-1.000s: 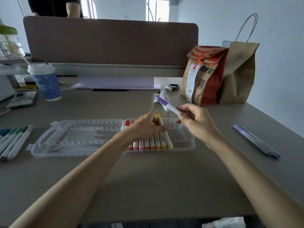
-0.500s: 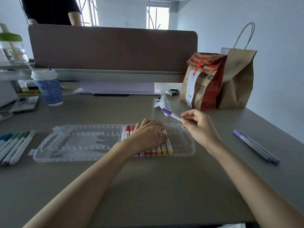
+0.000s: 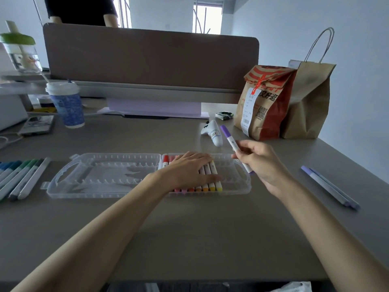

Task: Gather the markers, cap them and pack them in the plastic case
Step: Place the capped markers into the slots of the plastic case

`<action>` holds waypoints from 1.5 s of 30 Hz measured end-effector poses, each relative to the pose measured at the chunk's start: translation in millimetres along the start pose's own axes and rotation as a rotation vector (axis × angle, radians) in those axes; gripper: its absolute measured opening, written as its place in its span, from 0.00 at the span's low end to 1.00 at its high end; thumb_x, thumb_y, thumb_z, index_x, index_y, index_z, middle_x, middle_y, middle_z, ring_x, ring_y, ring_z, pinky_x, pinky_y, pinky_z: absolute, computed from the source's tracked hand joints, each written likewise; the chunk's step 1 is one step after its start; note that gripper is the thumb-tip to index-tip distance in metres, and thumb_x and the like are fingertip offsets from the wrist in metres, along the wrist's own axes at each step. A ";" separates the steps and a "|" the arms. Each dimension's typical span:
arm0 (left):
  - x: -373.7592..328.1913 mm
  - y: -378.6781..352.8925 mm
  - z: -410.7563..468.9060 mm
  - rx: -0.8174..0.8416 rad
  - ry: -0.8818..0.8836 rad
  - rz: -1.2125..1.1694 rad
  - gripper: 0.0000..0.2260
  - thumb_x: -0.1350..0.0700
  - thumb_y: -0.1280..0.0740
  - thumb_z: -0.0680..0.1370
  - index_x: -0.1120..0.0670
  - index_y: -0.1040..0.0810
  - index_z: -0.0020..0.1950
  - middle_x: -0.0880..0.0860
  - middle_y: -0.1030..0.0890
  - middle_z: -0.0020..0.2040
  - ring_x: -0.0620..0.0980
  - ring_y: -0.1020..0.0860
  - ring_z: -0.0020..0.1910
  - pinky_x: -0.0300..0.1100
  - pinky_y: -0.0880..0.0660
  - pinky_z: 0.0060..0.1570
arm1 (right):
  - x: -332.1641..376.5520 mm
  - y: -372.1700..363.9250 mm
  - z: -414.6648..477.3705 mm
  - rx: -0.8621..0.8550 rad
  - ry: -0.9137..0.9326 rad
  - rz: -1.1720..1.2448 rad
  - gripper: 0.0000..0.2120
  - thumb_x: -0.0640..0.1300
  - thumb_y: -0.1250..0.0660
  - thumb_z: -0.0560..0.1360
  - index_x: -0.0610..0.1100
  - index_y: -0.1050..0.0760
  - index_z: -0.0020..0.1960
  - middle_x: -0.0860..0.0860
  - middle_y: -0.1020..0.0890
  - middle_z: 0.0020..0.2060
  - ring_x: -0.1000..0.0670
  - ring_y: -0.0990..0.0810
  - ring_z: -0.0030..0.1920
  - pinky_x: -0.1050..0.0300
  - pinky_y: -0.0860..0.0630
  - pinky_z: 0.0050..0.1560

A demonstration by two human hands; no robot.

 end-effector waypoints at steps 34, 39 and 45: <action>12.4 5.6 -14.3 -0.022 0.018 0.048 0.27 0.39 0.47 0.81 0.50 0.41 0.76 0.49 0.37 0.76 0.48 0.40 0.75 0.45 0.45 0.72 | -22.0 -20.7 3.2 0.073 0.119 -0.508 0.03 0.47 0.29 0.75 0.52 0.19 0.49 0.57 0.17 0.41 0.60 0.20 0.42 0.62 0.24 0.46; 13.5 1.7 -11.1 -0.001 0.014 0.071 0.33 0.34 0.48 0.78 0.50 0.47 0.79 0.48 0.44 0.79 0.48 0.46 0.77 0.46 0.49 0.73 | -24.5 -19.8 5.5 0.097 0.118 -0.528 0.05 0.46 0.28 0.75 0.52 0.17 0.51 0.57 0.17 0.40 0.65 0.23 0.35 0.71 0.30 0.39; 15.4 -1.0 -8.8 -0.016 -0.004 0.072 0.34 0.34 0.47 0.78 0.51 0.45 0.78 0.49 0.42 0.78 0.48 0.44 0.76 0.48 0.48 0.74 | -22.0 -24.5 -1.3 0.060 0.132 -0.637 0.07 0.48 0.29 0.75 0.53 0.19 0.53 0.56 0.16 0.45 0.55 0.20 0.43 0.60 0.24 0.45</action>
Point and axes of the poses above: each hand's wrist, its own z-axis towards the middle knuckle, its own y-axis out of the back of the hand, x = y × z, the point moved 4 cm from there along z, towards the middle knuckle
